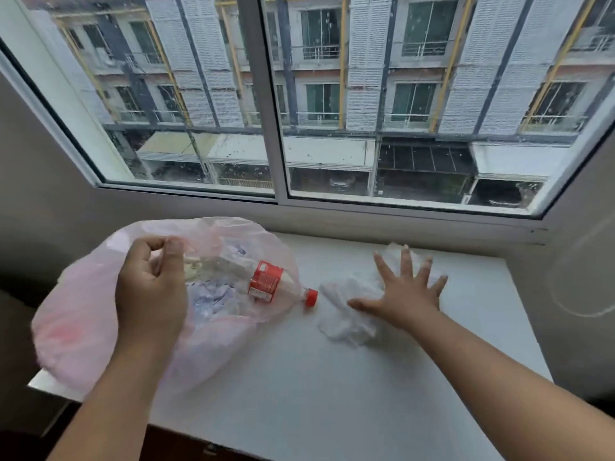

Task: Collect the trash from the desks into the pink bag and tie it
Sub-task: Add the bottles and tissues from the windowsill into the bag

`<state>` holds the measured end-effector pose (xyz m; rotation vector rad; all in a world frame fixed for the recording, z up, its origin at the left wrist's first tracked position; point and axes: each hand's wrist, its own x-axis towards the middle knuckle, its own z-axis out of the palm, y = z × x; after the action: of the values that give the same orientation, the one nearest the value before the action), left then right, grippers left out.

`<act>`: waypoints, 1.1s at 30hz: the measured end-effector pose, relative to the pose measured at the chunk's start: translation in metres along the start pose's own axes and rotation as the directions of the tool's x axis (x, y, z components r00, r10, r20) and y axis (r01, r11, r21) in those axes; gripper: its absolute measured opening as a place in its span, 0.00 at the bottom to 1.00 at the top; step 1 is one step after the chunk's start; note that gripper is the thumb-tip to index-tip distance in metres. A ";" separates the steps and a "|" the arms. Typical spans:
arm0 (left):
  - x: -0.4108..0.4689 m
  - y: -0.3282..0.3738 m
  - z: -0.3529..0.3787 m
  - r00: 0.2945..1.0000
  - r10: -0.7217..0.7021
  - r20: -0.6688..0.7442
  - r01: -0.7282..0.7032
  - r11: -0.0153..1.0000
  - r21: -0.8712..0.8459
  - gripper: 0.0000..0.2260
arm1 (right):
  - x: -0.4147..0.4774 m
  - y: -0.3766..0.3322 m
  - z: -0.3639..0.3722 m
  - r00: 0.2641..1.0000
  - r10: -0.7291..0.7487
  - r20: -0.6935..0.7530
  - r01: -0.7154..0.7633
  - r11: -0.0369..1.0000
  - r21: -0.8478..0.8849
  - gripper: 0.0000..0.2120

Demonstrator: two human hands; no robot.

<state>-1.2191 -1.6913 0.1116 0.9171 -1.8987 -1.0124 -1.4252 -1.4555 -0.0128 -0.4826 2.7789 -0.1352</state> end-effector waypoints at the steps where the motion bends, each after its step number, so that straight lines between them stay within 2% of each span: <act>1: 0.000 -0.001 0.001 1.000 -0.005 0.005 0.005 1.000 -0.001 0.09 | 0.002 0.005 0.005 0.997 0.014 0.072 -0.016 1.000 0.023 0.51; 2: -0.001 -0.003 0.002 1.000 -0.011 0.011 0.011 1.000 -0.001 0.09 | 0.002 0.006 0.011 0.995 0.005 0.098 -0.008 0.999 0.031 0.48; 3: -0.002 -0.004 0.002 1.000 -0.017 0.018 0.017 1.000 -0.003 0.09 | 0.001 0.005 0.017 0.998 -0.022 0.063 0.021 1.000 0.023 0.41; 5: -0.003 -0.005 0.001 0.999 -0.023 0.027 0.023 1.000 -0.006 0.09 | -0.001 0.001 0.029 0.988 -0.118 -0.102 0.117 0.993 -0.011 0.27; 7: -0.002 -0.005 -0.002 0.999 -0.021 0.028 0.021 1.000 -0.011 0.09 | -0.004 -0.006 0.037 0.965 -0.203 -0.168 0.205 0.979 -0.007 0.19; 9: 0.000 -0.005 -0.008 1.000 -0.012 0.020 0.012 1.000 -0.007 0.09 | -0.005 -0.020 0.034 0.936 -0.251 -0.246 0.286 0.951 0.118 0.11; 11: 0.003 -0.004 -0.015 1.000 0.006 -0.003 -0.006 1.000 -0.018 0.09 | -0.005 -0.045 0.017 0.859 -0.345 -0.379 0.444 0.870 0.215 0.06; 13: 0.006 -0.002 -0.023 0.999 0.012 -0.037 -0.014 0.999 -0.044 0.09 | -0.009 -0.085 -0.007 0.750 -0.487 -0.447 0.623 0.748 0.229 0.06; 15: 0.009 -0.001 -0.032 0.998 0.005 -0.063 -0.009 0.997 -0.077 0.08 | -0.018 -0.131 -0.020 0.630 -0.649 -0.426 0.765 0.613 0.198 0.12; 19: 0.009 0.002 -0.045 0.998 -0.015 -0.067 0.008 0.993 -0.115 0.06 | -0.046 -0.216 -0.024 0.421 -0.842 -0.338 0.907 0.379 0.183 0.18; 21: 0.007 0.004 -0.049 0.997 -0.018 -0.074 0.010 0.995 -0.103 0.06 | -0.055 -0.251 -0.022 0.362 -0.879 -0.309 0.930 0.317 0.188 0.19; 25: 0.007 0.007 -0.052 0.993 -0.029 -0.115 0.017 0.994 -0.106 0.06 | -0.063 -0.293 -0.016 0.398 -0.888 -0.232 0.906 0.341 0.249 0.21; 27: 0.008 0.008 -0.052 0.992 -0.031 -0.119 0.016 0.992 -0.122 0.06 | -0.063 -0.306 -0.018 0.487 -0.844 -0.225 0.870 0.446 0.211 0.20; 28: 0.007 0.009 -0.052 0.993 -0.024 -0.116 0.009 0.992 -0.127 0.07 | -0.062 -0.312 -0.020 0.544 -0.794 -0.269 0.838 0.506 0.203 0.19; 30: 0.007 0.011 -0.053 0.994 -0.009 -0.107 -0.005 0.992 -0.129 0.08 | -0.055 -0.322 -0.024 0.631 -0.679 -0.374 0.770 0.608 0.194 0.25; 32: 0.008 0.011 -0.053 0.995 -0.005 -0.103 -0.008 0.991 -0.130 0.08 | -0.046 -0.321 -0.025 0.720 -0.568 -0.399 0.689 0.658 0.305 0.30; 33: 0.010 0.010 -0.053 0.995 -0.003 -0.105 -0.010 0.992 -0.128 0.08 | -0.043 -0.313 -0.027 0.749 -0.550 -0.369 0.662 0.644 0.384 0.30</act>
<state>-1.1800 -1.7120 0.1435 0.8746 -1.7275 -1.0507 -1.2975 -1.7340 0.0704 -1.3095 2.4876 -1.0931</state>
